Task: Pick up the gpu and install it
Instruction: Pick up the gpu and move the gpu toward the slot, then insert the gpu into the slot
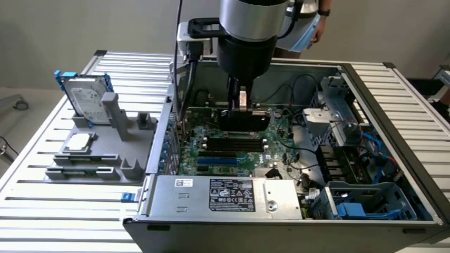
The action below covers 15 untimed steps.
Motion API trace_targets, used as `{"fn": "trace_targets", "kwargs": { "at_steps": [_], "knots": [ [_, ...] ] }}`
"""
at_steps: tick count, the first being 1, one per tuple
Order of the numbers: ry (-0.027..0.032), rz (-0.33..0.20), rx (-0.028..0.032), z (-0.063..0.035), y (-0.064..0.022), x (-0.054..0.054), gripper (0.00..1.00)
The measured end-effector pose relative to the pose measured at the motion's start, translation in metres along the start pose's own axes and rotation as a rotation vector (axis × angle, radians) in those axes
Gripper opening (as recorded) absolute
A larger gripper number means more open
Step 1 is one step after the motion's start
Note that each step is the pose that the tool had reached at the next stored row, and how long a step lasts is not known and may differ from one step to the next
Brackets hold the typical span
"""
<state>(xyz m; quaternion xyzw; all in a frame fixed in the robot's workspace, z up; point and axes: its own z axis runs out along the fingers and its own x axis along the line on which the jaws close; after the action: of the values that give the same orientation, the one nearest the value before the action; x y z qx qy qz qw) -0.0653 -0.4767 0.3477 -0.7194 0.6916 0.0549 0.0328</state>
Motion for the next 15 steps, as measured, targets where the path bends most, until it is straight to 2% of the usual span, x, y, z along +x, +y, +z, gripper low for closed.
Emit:
{"fn": "trace_targets", "kwargs": {
  "at_steps": [15],
  "knots": [
    [0.0003, 0.002, 0.0006, 0.0005, 0.0003, 0.0000, 0.27]
  ]
}}
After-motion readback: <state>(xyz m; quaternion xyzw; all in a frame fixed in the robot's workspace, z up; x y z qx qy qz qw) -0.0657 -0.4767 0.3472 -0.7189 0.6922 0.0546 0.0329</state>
